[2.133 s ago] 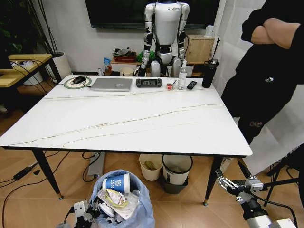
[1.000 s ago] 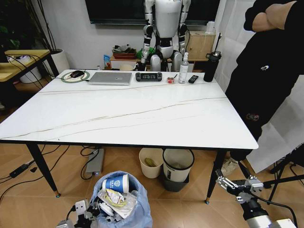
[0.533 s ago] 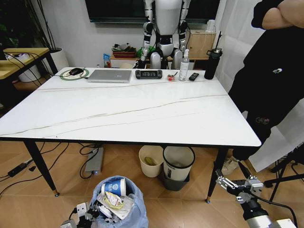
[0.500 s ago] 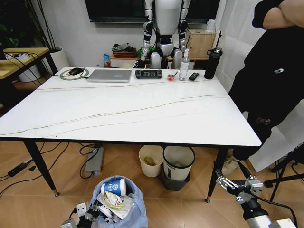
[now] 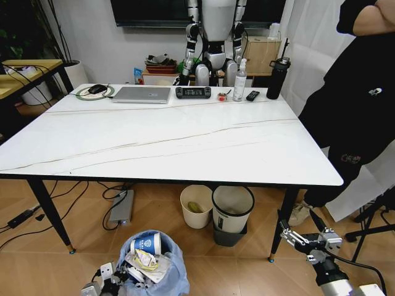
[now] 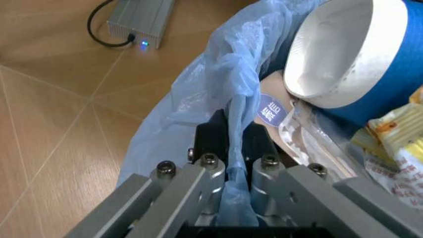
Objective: Pick up the trash bin and place the trash from the table into it.
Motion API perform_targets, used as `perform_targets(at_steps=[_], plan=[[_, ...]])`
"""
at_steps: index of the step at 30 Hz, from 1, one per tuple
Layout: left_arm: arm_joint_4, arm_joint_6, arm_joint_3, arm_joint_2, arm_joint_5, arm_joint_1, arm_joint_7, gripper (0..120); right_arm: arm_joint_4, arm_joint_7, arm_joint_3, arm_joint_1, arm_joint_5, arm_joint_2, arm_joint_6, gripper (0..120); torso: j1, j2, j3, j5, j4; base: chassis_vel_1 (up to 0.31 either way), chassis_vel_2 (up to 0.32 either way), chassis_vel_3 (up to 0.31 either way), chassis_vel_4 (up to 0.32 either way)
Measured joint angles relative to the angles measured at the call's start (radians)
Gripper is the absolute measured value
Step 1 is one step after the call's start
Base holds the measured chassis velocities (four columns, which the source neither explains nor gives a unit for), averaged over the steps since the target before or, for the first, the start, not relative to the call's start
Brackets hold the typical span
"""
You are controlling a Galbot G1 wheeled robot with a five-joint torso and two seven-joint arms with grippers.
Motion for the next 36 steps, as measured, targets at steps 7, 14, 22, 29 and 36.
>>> perform_targets(at_steps=[7,14,22,29,36], plan=[[0.075,-0.018,-0.002,-0.003,0.004,-0.045,0.015,0,0.000,0.000,0.000,0.000,0.000,0.000,0.000,100,-0.015,-0.035,-0.021,0.0000,0.0001,0.000,0.000,0.000,0.000],[0.147,-0.036,-0.010,-0.010,0.007,-0.080,0.028,0,0.000,0.000,0.000,0.000,0.000,0.000,0.000,100,-0.028,-0.066,-0.039,0.0000,0.0001,0.000,0.000,0.000,0.000],[0.210,-0.062,-0.016,-0.013,0.017,-0.107,0.033,0,0.000,0.000,0.000,0.000,0.000,0.000,0.000,100,-0.042,-0.101,-0.059,0.0000,0.0001,0.000,0.000,0.000,0.000],[0.221,-0.073,-0.017,-0.013,0.022,-0.115,0.034,0,0.000,0.000,0.000,0.000,0.000,0.000,0.000,100,-0.053,-0.126,-0.073,0.0000,0.0000,0.000,0.000,0.000,0.000],[0.236,-0.086,-0.021,-0.012,0.030,-0.121,0.033,0,0.000,0.000,0.000,0.000,0.000,0.000,0.000,100,-0.067,-0.160,-0.094,0.0000,0.0000,0.000,0.000,0.000,0.000]])
